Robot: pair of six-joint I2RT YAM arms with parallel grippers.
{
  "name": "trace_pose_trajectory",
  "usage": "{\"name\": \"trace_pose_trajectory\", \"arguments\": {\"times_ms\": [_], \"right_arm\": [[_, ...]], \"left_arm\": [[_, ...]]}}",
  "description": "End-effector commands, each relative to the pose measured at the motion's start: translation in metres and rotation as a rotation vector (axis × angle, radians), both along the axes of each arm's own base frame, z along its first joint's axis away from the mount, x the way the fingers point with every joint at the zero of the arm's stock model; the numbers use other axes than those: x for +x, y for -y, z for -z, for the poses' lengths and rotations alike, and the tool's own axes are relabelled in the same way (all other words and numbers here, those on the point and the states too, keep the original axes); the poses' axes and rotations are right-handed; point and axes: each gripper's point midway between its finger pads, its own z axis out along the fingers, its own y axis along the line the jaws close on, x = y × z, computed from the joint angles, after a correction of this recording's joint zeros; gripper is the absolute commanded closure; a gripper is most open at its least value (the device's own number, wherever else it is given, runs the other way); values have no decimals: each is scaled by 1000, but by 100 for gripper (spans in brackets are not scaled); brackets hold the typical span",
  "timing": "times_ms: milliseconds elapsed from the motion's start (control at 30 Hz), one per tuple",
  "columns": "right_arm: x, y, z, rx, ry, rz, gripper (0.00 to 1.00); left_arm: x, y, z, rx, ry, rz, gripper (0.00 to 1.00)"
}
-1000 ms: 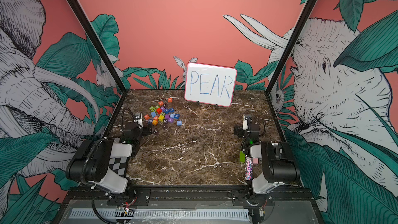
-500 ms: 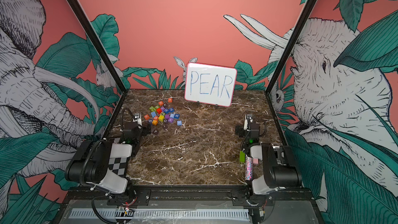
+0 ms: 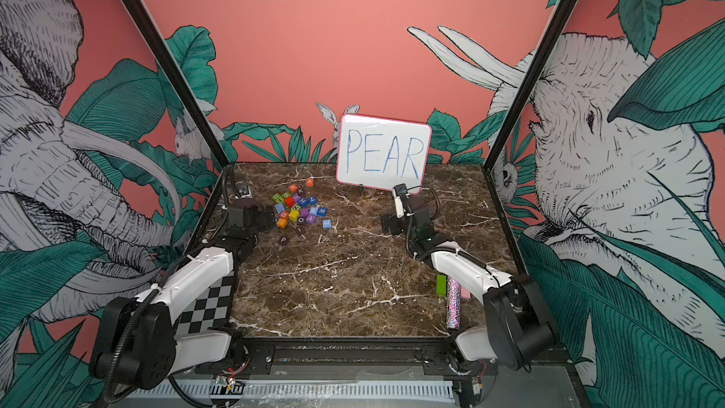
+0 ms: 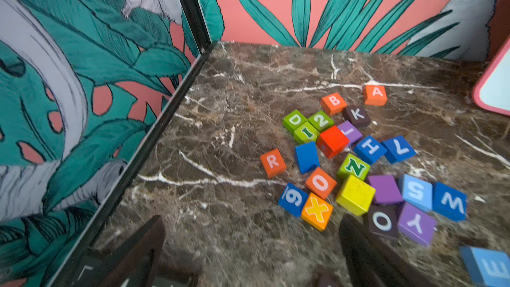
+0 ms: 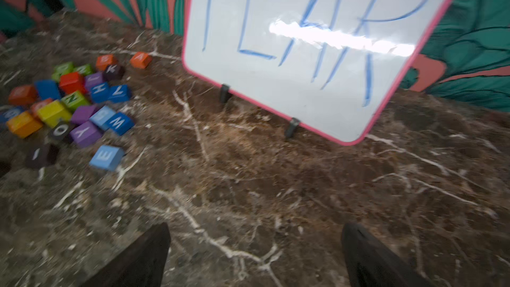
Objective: Spell the uppercase word “pear” with letter blocks
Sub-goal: Pick up the letter block from the center of the board.
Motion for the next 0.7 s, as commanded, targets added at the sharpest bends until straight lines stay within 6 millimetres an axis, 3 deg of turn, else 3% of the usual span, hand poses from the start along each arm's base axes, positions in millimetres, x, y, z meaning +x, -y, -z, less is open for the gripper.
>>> {"name": "trace_pose_trajectory", "arguments": {"times_ms": [0,233,400,433,667], "right_arm": [[-12,-27,13,-44,-68,-92,1],[-15,-70,26,-76,-117,-214,1],[-21,-86,25,-96,-119,-281,1],[-21,-89,37,-111,-145,-294,1],[-25,-110,43,-124,-176,-394,1]], "left_arm": [[-23,9,12,-110,-118,-37,1],[-33,35,22,-164,-222,-2,1],[-31,51,31,-181,-284,22,1],[-30,55,34,-183,-297,31,1],[-28,75,54,-188,-390,79,2]]}}
